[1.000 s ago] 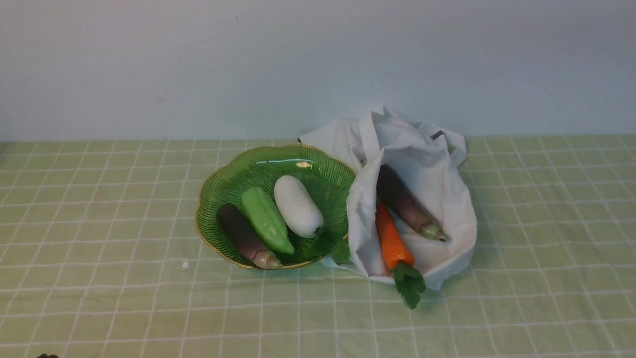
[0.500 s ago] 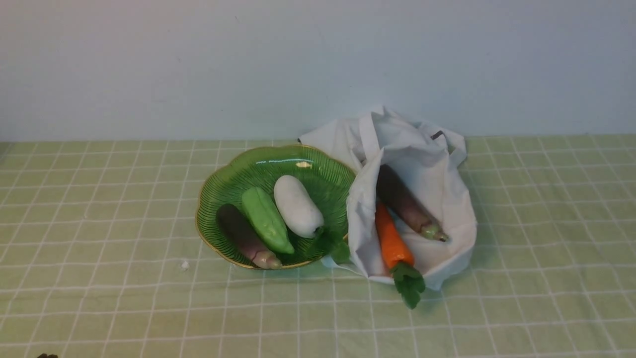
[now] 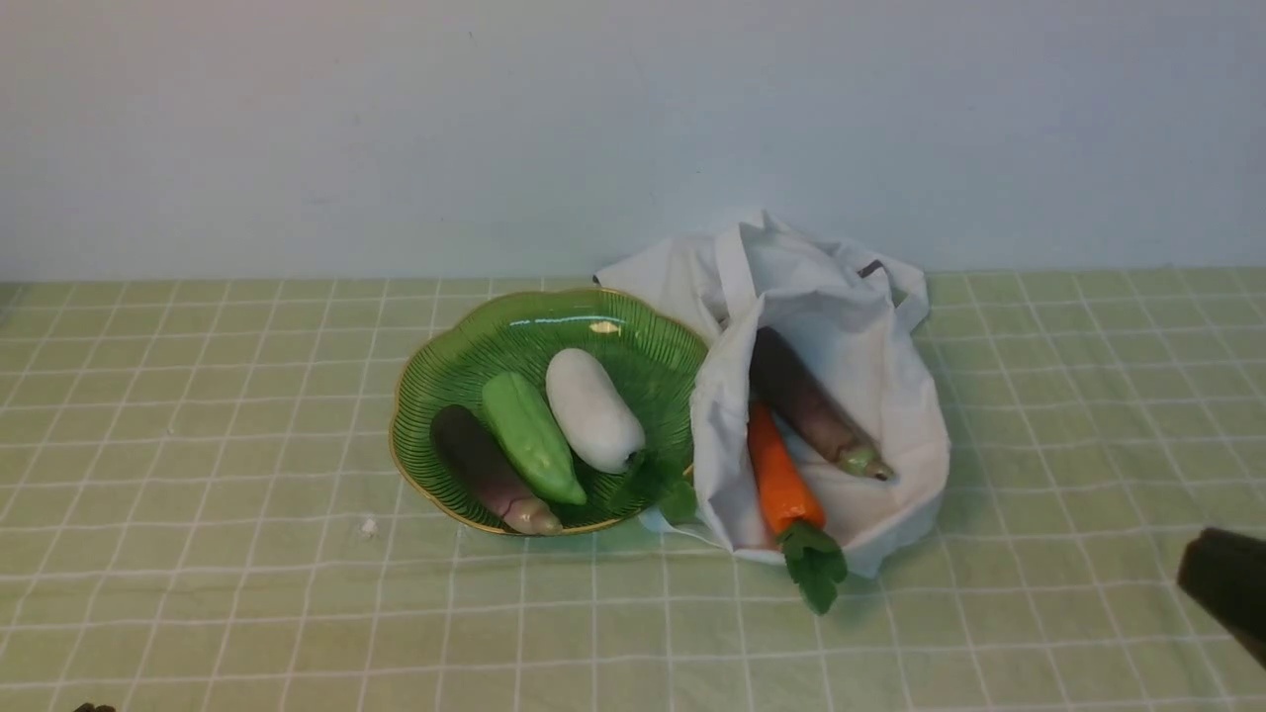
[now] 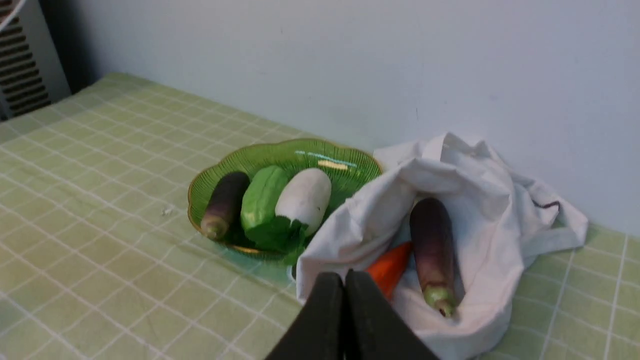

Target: Take vegetables from bag on green coffee tablecloth place on plate.

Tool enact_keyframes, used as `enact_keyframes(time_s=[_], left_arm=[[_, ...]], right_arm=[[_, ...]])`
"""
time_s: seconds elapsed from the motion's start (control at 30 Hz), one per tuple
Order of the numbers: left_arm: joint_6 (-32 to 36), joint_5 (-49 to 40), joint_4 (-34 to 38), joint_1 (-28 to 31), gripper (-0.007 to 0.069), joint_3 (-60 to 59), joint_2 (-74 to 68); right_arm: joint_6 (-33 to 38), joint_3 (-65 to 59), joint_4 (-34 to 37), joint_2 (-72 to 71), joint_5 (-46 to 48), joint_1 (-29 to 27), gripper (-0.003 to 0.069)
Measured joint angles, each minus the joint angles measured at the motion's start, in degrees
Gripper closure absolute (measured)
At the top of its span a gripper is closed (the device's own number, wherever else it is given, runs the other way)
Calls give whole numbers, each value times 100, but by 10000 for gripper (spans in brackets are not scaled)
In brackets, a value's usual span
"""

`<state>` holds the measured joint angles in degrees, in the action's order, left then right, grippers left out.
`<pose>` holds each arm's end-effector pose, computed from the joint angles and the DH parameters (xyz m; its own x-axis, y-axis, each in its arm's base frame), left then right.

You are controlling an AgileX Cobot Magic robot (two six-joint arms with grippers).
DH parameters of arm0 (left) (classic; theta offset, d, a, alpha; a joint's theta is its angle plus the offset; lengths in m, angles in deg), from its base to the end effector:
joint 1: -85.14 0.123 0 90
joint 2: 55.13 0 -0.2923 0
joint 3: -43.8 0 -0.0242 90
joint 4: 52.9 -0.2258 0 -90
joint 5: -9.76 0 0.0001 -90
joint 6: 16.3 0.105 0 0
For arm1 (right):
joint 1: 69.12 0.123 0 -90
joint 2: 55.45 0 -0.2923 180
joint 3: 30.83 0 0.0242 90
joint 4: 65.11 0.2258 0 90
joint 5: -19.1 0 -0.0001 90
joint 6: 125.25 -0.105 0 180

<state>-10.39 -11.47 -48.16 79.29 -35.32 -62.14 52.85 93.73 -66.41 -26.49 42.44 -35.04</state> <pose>0.0332 -0.0066 0.1668 -0.2922 0.0561 -0.9547 0.1379 0.9903 0.0159 0.0557 0.0365 0.2786 -0.2591 -0.1604 -0.9524 -0.5501 0.8351 0.0090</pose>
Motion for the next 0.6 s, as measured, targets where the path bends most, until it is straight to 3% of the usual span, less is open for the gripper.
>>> enact_keyframes(time_s=[0.37,0.6], left_arm=[[0,0,0,0,629,0,0],[0,0,0,0,629,0,0]], right_arm=[[4,-182,0,-4,739,0,673],[16,-477,-19,-421,657,-20,673]])
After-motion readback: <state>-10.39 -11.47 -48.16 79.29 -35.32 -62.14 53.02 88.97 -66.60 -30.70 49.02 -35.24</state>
